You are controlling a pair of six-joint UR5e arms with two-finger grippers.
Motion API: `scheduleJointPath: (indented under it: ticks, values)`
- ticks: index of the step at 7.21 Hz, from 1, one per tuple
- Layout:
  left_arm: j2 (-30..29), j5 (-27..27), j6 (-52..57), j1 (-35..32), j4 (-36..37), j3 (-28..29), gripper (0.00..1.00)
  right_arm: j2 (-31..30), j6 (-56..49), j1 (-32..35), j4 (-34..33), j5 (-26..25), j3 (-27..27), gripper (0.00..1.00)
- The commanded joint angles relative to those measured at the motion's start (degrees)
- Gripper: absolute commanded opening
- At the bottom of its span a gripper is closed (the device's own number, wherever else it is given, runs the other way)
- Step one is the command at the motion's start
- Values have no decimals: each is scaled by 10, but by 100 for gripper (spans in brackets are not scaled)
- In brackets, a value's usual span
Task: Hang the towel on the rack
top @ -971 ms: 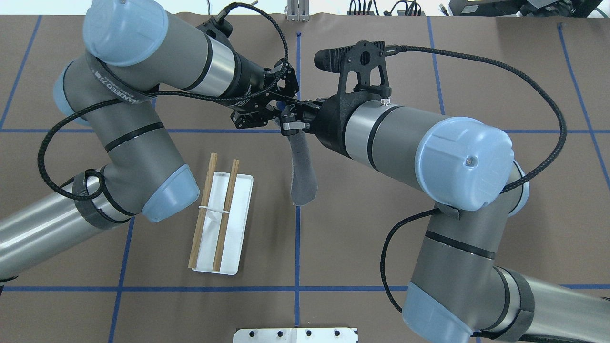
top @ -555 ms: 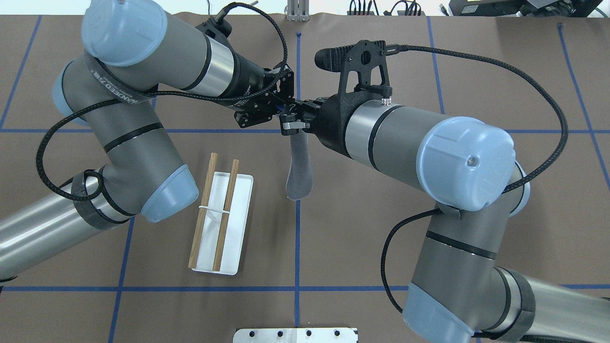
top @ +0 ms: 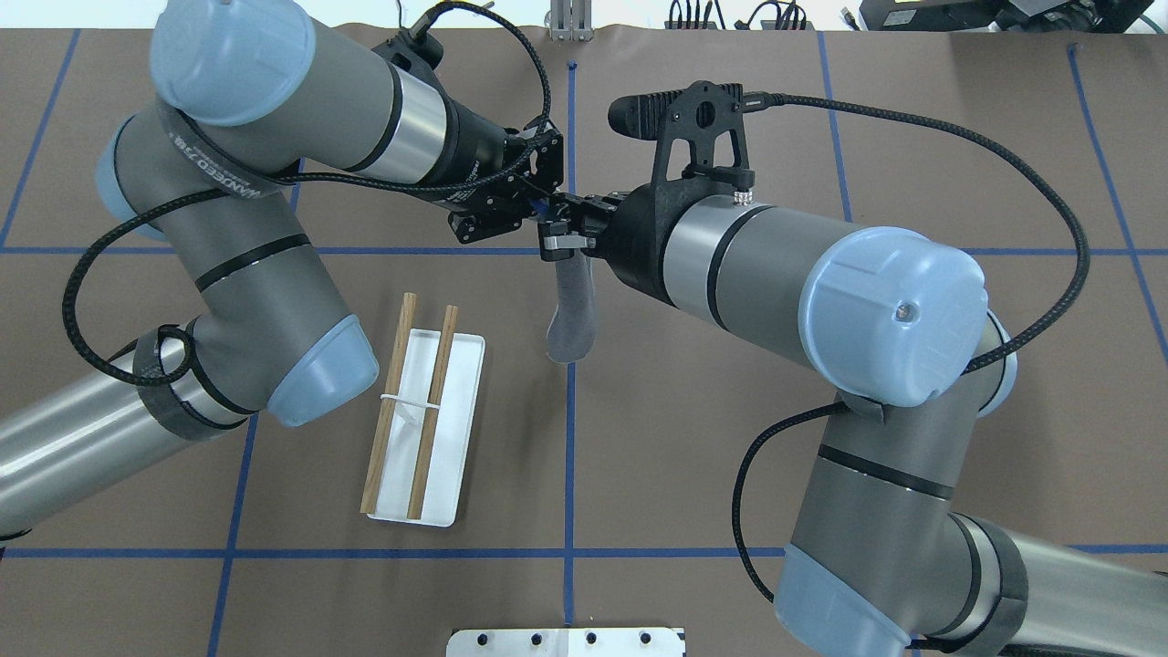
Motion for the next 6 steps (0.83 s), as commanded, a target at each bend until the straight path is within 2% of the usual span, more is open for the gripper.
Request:
scheduleJointPath:
  ticks: [1, 2, 3, 5, 6]
  values:
    - [2, 0, 7, -6, 1, 1, 0, -15, 59, -7, -1, 16, 35, 100]
    - [2, 0, 9, -18, 1, 1, 0, -26, 76, -4, -6, 56, 48, 100]
    - [4, -3, 28, -28, 3, 1, 0, -44, 76, 1, -43, 76, 58, 100]
    - [23, -9, 56, -42, 4, -3, 0, -42, 54, 30, -252, 98, 104, 100]
    - [49, -15, 79, -43, 4, -29, 0, -47, 29, 81, -281, 169, 102, 100]
